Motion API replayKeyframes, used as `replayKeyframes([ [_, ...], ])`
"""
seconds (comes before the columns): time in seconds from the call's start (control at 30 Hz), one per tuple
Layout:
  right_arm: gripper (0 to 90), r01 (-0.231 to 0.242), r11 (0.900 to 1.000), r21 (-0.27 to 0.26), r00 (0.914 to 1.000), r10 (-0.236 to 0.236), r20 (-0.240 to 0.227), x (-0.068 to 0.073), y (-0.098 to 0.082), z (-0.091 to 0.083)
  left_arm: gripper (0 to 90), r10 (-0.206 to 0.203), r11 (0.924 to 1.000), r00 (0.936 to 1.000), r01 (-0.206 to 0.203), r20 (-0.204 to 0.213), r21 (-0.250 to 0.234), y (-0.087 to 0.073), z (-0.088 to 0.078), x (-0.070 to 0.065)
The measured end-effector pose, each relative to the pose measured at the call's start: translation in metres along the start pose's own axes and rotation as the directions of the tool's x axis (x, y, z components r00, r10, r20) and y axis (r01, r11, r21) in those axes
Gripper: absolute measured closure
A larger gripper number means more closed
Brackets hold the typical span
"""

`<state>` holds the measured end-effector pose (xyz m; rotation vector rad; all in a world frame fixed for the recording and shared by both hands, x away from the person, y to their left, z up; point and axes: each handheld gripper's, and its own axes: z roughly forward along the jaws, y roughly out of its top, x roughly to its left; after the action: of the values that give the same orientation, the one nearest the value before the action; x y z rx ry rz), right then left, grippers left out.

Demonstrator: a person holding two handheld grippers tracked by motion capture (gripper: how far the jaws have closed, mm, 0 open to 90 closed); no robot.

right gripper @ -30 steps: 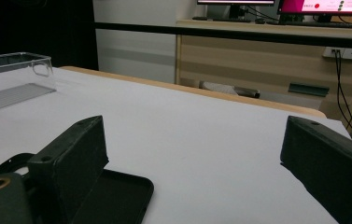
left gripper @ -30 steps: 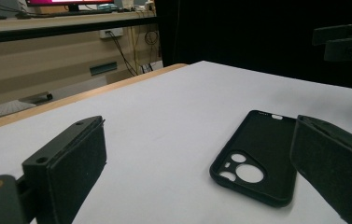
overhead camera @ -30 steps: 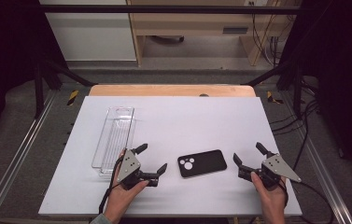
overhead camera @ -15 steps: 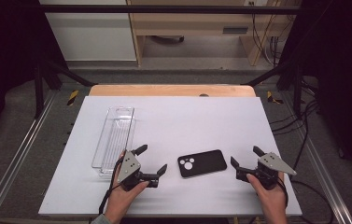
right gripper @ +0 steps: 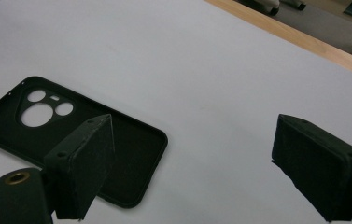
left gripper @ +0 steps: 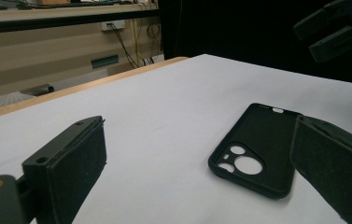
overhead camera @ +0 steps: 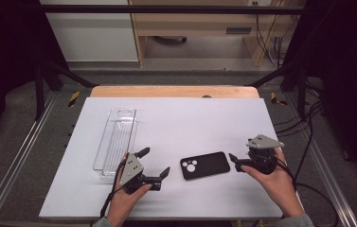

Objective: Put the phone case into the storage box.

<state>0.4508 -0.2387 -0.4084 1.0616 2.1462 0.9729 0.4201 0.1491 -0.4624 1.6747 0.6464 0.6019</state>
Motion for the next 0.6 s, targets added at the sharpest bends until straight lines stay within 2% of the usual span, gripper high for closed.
replayKeyframes([
  [0.13, 14.4, 0.013, 1.000, 0.028, 0.9998, -0.012, -0.014, -0.002, 0.011, 0.006, 3.1, -0.001, 1.0000, 1.0000, 0.001, -0.002, 0.002, 0.000, 0.000, 0.000],
  [0.17, 14.3, 0.025, 0.998, 0.059, 0.9994, -0.023, -0.027, -0.003, 0.018, 0.012, 3.1, -0.001, 1.0000, 1.0000, 0.001, -0.002, 0.003, 0.000, 0.000, 0.000],
  [0.3, 14.9, 0.041, 0.995, 0.093, 0.9984, -0.037, -0.043, -0.004, 0.027, 0.022, 3.1, -0.002, 0.9999, 1.0000, 0.002, -0.001, 0.010, -0.001, 0.001, 0.000],
  [0.6, 18.6, 0.047, 0.984, 0.172, 0.9964, -0.034, -0.078, -0.005, 0.030, 0.042, 3.1, -0.002, 0.9999, 1.0000, 0.002, 0.000, 0.014, -0.002, 0.001, -0.001],
])
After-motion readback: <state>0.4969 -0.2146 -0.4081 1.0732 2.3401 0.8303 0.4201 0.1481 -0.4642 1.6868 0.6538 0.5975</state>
